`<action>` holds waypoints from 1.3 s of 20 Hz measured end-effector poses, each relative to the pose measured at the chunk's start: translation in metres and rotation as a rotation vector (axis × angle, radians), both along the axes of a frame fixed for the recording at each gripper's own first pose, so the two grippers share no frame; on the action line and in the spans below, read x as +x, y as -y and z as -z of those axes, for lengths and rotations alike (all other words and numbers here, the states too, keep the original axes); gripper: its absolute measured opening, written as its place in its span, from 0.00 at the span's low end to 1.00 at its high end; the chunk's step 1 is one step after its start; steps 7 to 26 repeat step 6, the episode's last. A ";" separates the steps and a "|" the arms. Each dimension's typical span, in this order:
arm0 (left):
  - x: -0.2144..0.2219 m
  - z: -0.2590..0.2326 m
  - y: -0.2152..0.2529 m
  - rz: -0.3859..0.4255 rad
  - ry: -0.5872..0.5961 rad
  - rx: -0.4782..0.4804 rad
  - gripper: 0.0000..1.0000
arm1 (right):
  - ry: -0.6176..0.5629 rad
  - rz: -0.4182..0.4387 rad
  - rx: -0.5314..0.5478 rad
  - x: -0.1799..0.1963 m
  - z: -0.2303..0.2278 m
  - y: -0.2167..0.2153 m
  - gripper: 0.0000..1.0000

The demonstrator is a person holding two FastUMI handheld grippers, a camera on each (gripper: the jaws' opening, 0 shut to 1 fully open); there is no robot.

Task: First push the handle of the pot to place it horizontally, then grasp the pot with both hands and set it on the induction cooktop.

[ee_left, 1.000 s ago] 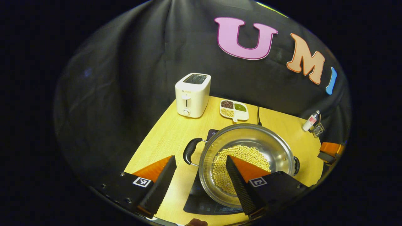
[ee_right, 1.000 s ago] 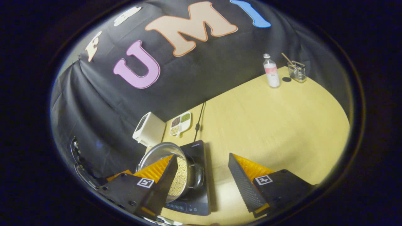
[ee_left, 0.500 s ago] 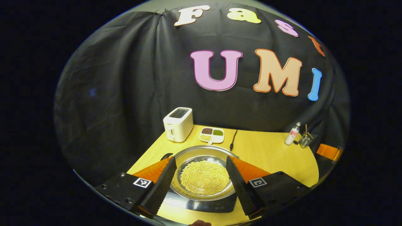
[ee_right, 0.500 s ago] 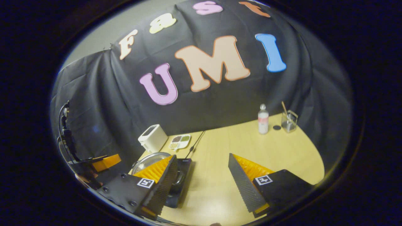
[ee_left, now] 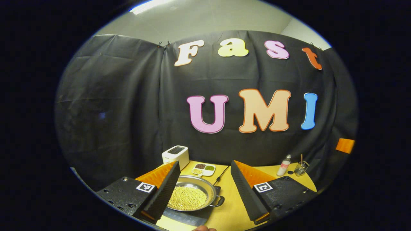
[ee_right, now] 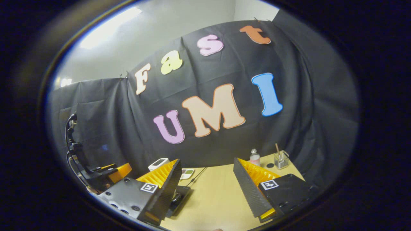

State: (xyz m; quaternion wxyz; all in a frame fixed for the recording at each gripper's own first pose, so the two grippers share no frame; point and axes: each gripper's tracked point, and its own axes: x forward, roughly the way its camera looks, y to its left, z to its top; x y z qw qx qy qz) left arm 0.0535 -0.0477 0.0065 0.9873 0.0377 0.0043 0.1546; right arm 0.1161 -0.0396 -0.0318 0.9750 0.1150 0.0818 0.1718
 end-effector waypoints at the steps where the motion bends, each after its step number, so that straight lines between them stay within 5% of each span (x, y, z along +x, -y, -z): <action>1: -0.002 0.000 0.011 0.008 0.011 -0.002 0.96 | 0.019 -0.001 -0.013 -0.003 -0.005 0.009 0.91; 2: -0.006 0.003 0.020 0.012 0.017 -0.003 0.93 | 0.040 -0.006 -0.026 -0.007 -0.008 0.015 0.99; 4: -0.012 0.002 0.035 0.018 0.028 0.002 0.96 | 0.075 -0.009 -0.051 -0.010 -0.013 0.026 0.99; 5: -0.015 0.003 0.043 0.022 0.032 0.003 0.96 | 0.084 -0.012 -0.063 -0.013 -0.015 0.030 0.91; 26: -0.018 0.004 0.049 0.024 0.035 0.003 0.96 | 0.091 -0.016 -0.074 -0.015 -0.015 0.033 0.91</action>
